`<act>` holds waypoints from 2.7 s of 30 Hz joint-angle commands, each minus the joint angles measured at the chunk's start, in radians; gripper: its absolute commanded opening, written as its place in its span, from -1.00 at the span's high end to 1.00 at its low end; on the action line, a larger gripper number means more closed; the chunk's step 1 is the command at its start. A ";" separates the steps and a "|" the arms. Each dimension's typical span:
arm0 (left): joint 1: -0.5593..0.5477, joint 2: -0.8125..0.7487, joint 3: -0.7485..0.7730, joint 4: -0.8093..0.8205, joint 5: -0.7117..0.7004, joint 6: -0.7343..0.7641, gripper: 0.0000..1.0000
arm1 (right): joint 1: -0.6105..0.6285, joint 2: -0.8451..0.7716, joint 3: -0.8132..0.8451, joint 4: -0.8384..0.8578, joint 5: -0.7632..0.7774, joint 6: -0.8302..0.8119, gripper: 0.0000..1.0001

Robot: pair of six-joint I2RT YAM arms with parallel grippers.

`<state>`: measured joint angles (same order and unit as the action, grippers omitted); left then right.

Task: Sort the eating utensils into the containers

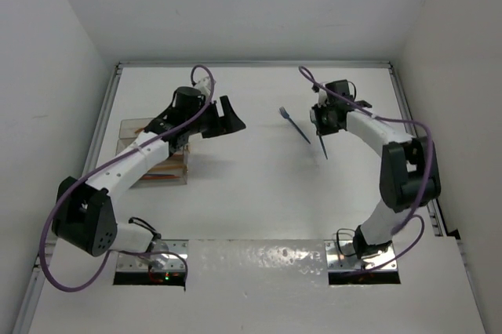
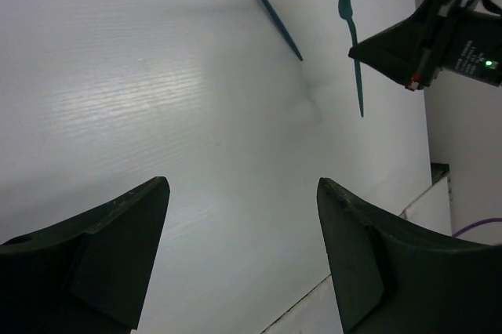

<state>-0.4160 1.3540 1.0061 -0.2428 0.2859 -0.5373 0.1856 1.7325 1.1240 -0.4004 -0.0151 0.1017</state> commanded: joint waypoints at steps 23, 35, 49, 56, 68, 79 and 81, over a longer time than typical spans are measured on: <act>-0.231 0.298 0.292 0.155 -0.013 -0.004 0.11 | 0.305 -0.409 -0.050 -0.021 -0.180 0.115 1.00; -0.245 0.333 0.316 0.223 -0.021 -0.029 0.61 | 0.308 -0.409 -0.079 -0.012 -0.215 0.124 1.00; -0.049 0.272 0.247 0.126 -0.111 -0.111 1.00 | 0.308 -0.358 -0.056 -0.014 -0.089 0.133 -0.26; 0.288 0.133 0.175 0.007 -0.214 -0.115 1.00 | 0.305 -0.353 -0.069 -0.006 -0.008 0.110 -0.41; 0.802 0.115 0.051 -0.026 -0.172 -0.061 1.00 | 0.292 -0.304 -0.066 0.008 0.038 0.081 -0.42; 0.810 0.258 0.023 0.072 -0.122 -0.090 1.00 | 0.256 -0.245 -0.087 0.040 0.067 0.066 -0.42; 0.809 0.266 0.020 0.086 -0.110 -0.101 0.87 | 0.232 -0.223 -0.090 0.057 0.073 0.066 -0.42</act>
<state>0.3939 1.6112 1.0340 -0.2283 0.1436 -0.6178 0.4450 1.4876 1.0389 -0.3996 0.0292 0.1806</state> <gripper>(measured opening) 0.058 0.710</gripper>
